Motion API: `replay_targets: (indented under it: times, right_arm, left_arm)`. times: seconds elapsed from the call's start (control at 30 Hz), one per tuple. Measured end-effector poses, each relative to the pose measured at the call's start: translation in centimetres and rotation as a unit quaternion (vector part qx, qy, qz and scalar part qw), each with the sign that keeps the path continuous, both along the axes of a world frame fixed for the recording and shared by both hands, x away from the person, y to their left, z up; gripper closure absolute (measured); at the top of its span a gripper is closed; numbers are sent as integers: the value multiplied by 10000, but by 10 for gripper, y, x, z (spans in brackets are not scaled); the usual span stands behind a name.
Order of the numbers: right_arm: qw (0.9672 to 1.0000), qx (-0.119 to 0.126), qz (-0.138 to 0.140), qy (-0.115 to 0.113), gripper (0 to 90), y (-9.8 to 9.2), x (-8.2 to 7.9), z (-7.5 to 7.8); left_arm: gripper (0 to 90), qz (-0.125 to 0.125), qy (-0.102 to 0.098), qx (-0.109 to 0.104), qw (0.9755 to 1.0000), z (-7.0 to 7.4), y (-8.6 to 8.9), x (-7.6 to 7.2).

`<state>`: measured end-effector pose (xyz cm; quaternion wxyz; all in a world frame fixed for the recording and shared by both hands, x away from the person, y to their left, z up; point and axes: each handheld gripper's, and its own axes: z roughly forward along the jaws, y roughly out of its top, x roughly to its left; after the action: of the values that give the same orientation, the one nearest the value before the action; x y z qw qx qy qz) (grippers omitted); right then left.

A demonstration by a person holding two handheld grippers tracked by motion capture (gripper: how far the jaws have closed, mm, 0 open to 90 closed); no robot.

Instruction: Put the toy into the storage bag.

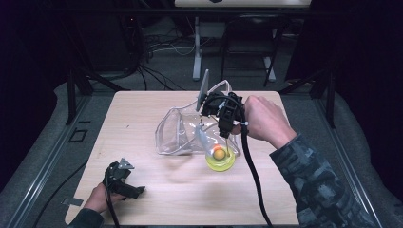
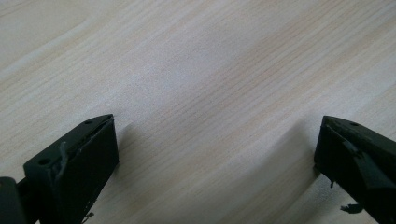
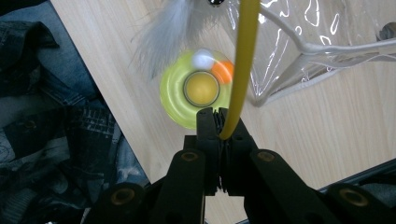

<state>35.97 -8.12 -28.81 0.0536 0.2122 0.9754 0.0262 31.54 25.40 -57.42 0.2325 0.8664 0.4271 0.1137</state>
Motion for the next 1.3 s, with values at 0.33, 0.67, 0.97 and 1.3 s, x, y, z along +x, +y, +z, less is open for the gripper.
replay_targets:
  times: [0.33, 0.67, 0.97, 1.3]
  right_arm:
    - [10000, -16, -10, -58, 880, -1, 0, 17]
    - [9999, -87, -11, -123, 880, 1, 3, 36]
    - [9998, -53, 29, -201, 880, 7, 6, 53]
    - [9995, -118, 38, -308, 880, 15, 11, 70]
  left_arm:
    - [0, 2, -3, 0, 10000, 0, 0, 0]
    - [0, -9, -9, -7, 10000, 0, 0, 0]
    - [0, -14, -14, -3, 10000, 0, 0, 0]
    - [0, -27, -18, -8, 10000, 0, 0, 0]
